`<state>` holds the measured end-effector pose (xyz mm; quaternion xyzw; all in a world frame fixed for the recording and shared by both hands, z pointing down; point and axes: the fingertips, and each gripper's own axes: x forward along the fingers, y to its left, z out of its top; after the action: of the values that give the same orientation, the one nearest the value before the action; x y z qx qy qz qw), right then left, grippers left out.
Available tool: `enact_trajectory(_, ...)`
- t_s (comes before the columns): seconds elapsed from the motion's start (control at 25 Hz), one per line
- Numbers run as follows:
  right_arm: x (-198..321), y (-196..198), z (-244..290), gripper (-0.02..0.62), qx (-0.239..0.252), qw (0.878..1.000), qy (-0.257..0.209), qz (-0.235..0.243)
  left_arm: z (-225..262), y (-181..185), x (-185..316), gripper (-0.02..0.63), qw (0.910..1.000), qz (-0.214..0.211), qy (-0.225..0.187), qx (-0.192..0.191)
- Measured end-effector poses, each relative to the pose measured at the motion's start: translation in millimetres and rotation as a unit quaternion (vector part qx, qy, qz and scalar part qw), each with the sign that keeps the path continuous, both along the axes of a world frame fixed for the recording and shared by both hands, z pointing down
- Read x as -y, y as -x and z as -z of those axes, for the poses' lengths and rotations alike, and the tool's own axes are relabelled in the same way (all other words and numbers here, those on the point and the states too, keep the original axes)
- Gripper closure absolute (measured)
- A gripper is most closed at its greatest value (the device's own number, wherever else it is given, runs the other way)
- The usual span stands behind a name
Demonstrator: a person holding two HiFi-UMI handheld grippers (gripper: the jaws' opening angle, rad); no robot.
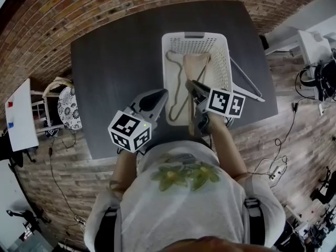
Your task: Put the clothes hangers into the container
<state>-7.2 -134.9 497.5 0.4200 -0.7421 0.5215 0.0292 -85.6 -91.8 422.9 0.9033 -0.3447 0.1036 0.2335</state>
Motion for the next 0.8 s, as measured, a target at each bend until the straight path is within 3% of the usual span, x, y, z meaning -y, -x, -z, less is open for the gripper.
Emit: enact_trajectory(0.8, 3, 33, -21, 0.463, -0.023, 0.998, 0.006, 0.061, -4, 2, 2, 0.577, 0.9999, 0.014, 0.004, 0.003)
